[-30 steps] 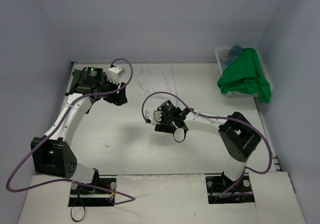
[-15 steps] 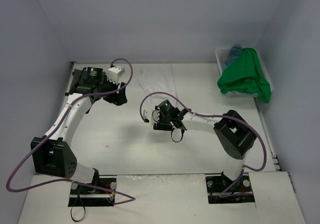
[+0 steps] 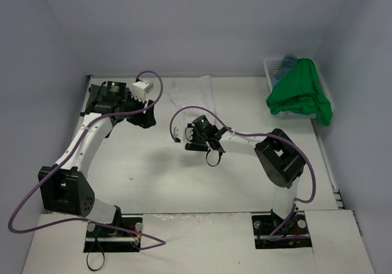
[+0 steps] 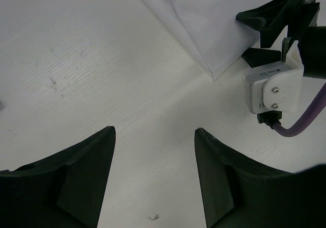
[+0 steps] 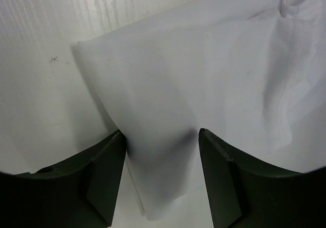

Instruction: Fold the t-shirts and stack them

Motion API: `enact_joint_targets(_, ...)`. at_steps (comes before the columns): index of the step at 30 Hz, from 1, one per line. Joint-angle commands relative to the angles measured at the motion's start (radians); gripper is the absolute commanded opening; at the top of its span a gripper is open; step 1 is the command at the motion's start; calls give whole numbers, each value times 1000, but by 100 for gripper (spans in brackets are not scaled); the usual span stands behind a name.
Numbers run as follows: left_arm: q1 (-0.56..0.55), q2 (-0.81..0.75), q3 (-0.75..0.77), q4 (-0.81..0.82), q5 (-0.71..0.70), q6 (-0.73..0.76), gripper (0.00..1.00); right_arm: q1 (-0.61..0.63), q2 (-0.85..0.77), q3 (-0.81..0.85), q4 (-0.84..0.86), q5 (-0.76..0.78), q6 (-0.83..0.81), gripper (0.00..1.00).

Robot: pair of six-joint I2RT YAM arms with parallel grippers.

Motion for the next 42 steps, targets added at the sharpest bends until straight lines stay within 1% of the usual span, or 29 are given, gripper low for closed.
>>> enact_joint_targets(1, 7, -7, 63, 14, 11, 13, 58, -21, 83, 3, -123, -68, -5, 54)
enact_joint_targets(3, 7, -5, 65, 13, 13, 11, 58, -28, 94, 17, -165, -92, -6, 50)
enact_joint_targets(5, 6, -2, 66, 12, 13, 10, 58, -28, 94, 24, -170, -122, -14, 46)
enact_joint_targets(6, 6, 1, 68, 10, 14, 10, 58, -29, 83, 24, -208, -132, -17, 45)
enact_joint_targets(8, 7, 9, 74, 7, 14, 10, 58, -28, 66, 20, -223, -157, -19, 41)
enact_joint_targets(10, 6, 19, 80, 3, 14, 11, 58, -28, 34, 19, -254, -166, -14, 36)
enact_joint_targets(12, 6, 24, 91, 1, 16, 8, 58, -28, 2, 8, -274, -178, -11, 34)
enact_joint_targets(13, 6, 27, 94, 0, 18, 8, 58, -28, -30, 5, -283, -181, -9, 30)
enact_joint_targets(14, 6, 30, 99, -2, 19, 7, 58, -26, -46, -2, -301, -186, -6, 29)
enact_joint_targets(15, 6, 32, 100, -3, 21, 7, 58, -26, -79, -7, -311, -189, -6, 25)
enact_joint_targets(17, 6, 38, 103, -6, 24, 7, 58, -22, -112, -19, -344, -197, -3, 21)
enact_joint_targets(20, 6, 53, 112, -11, 27, 4, 58, -14, -176, -27, -393, -200, -2, 12)
enact_joint_targets(21, 4, 58, 119, -14, 28, 4, 58, -12, -210, -32, -403, -207, -2, 4)
enact_joint_targets(22, 6, 64, 123, -16, 28, 4, 58, -11, -231, -38, -410, -211, 0, 0)
enact_joint_targets(26, -5, 97, 148, -22, 42, -7, 58, -2, -322, -53, -470, -238, -3, 0)
enact_joint_targets(30, -54, 172, 192, -33, 28, 3, 58, 1, -428, -65, -504, -258, -9, 0)
enact_joint_targets(33, -118, 246, 232, -31, 14, 25, 58, 1, -468, -62, -541, -269, -14, 0)
enact_joint_targets(34, -156, 265, 249, -25, 5, 42, 58, 1, -472, -62, -548, -270, -14, 0)
enact_joint_targets(36, -193, 317, 258, 22, -1, 54, 57, 0, -480, -69, -548, -270, -14, 0)
enact_joint_targets(37, -206, 335, 261, 49, 10, 56, 56, 0, -480, -72, -548, -269, -12, 0)
enact_joint_targets(38, -227, 354, 278, 73, 16, 54, 50, -2, -474, -76, -550, -270, -12, 0)
enact_joint_targets(39, -236, 401, 293, 104, 24, 51, 42, 0, -471, -76, -548, -272, -11, 0)
enact_joint_targets(40, -241, 429, 313, 113, 36, 47, 23, -2, -468, -78, -548, -272, -9, 0)
enact_joint_targets(41, -249, 456, 335, 119, 57, 27, 15, -2, -465, -78, -547, -274, -9, 0)
enact_joint_targets(42, -253, 516, 388, 121, 59, 16, 8, -3, -462, -76, -547, -275, -8, 0)
